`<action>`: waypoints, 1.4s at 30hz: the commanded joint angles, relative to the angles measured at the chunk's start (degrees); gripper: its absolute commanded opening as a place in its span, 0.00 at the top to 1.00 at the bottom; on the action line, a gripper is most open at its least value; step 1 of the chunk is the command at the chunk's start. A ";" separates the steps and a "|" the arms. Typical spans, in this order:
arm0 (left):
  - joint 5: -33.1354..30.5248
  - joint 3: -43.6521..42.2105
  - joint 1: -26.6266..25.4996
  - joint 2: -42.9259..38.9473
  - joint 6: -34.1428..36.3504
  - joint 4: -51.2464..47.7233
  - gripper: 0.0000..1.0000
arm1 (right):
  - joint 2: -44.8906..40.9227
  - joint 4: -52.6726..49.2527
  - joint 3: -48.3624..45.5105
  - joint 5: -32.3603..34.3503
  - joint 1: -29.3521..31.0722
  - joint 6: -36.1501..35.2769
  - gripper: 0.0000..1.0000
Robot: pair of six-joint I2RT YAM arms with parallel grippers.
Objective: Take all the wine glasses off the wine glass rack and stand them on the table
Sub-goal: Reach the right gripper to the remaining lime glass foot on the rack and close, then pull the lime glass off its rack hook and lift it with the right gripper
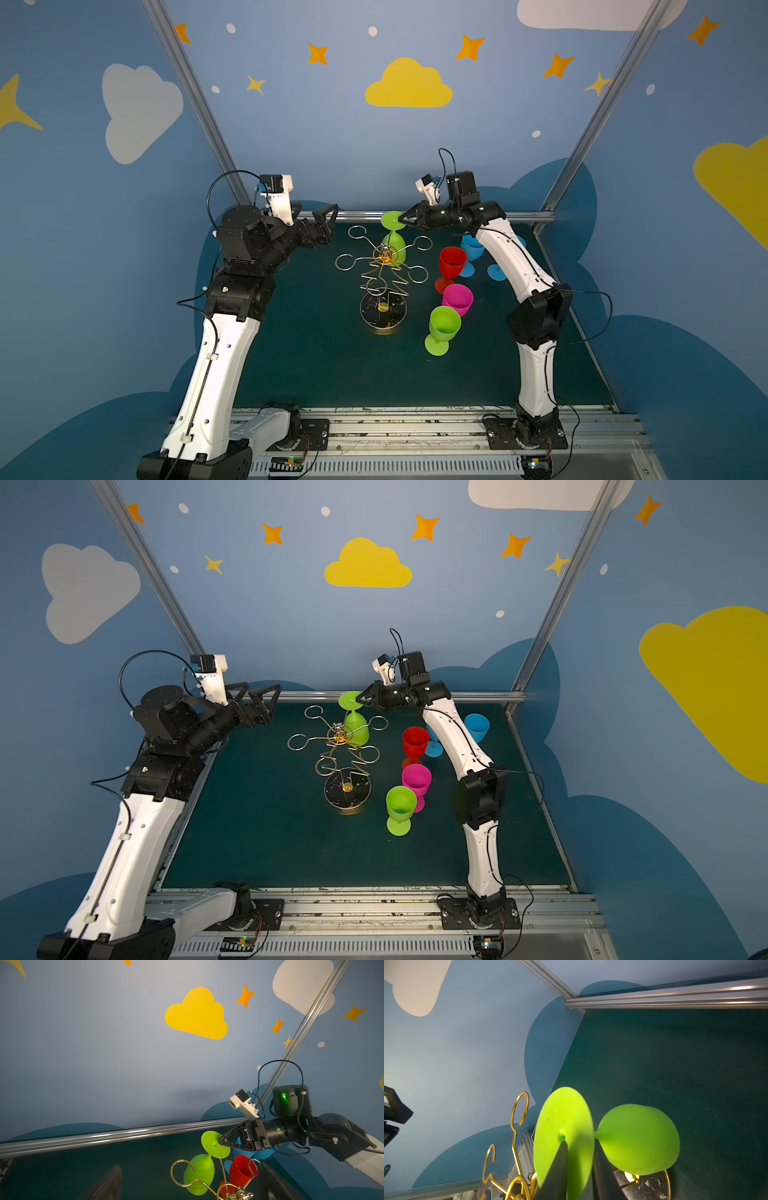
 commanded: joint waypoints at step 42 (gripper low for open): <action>1.82 -1.82 0.51 -4.18 -5.11 6.23 0.00 | -13.00 10.98 -16.00 -9.50 1.91 9.74 1.00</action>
